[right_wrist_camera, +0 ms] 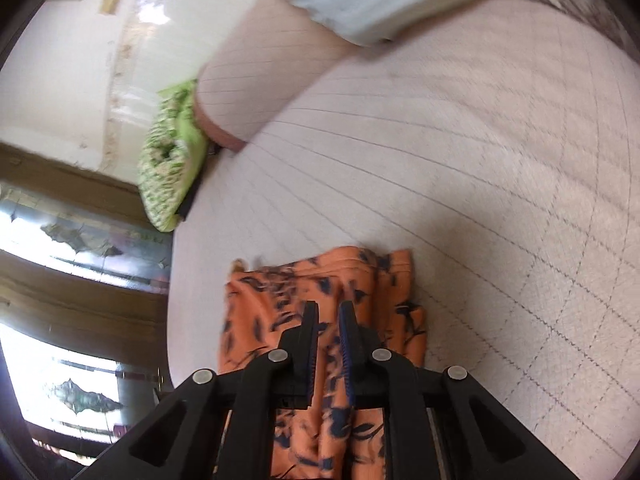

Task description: Fold small clothes

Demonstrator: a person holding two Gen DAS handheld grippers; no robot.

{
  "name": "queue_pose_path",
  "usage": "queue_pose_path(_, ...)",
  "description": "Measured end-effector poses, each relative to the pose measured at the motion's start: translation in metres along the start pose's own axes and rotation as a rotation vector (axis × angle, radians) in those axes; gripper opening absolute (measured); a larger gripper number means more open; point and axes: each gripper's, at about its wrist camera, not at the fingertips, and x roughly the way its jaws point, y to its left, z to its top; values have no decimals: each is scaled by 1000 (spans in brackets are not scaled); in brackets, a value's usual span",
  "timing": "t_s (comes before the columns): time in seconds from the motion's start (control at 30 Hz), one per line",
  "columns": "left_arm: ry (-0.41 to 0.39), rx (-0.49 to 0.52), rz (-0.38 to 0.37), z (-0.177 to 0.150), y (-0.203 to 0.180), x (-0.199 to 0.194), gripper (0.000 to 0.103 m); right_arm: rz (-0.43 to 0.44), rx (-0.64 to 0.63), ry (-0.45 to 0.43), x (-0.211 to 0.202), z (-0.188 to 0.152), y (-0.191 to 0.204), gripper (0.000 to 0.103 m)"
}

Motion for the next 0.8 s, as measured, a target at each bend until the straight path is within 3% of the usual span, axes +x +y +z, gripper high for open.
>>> queue_pose_path(0.1, -42, 3, 1, -8, 10, -30, 46, 9, -45, 36, 4, 0, 20, 13)
queue_pose_path(0.2, -71, -7, 68, -17, 25, -52, 46, 2, -67, 68, 17, -3, 33, 13)
queue_pose_path(0.4, -78, -145, 188, -34, 89, -75, 46, -10, -80, 87, 39, -6, 48, 13)
queue_pose_path(0.53, -57, -225, 221, -45, 116, -72, 46, -61, -80, 90, 49, -5, 49, 16)
queue_pose_path(0.57, -46, -236, 224, -46, 121, -67, 46, -70, -80, 87, 50, -4, 49, 22)
queue_pose_path(0.63, -18, -247, 232, -48, 126, -53, 46, -95, -71, 73, 52, -2, 45, 49)
queue_pose_path(0.67, -12, -251, 234, -49, 127, -50, 47, -103, -65, 67, 53, -1, 42, 69)
queue_pose_path(0.8, -14, -224, 247, -50, 124, -34, 49, -81, -74, 51, 54, 2, 35, 69)
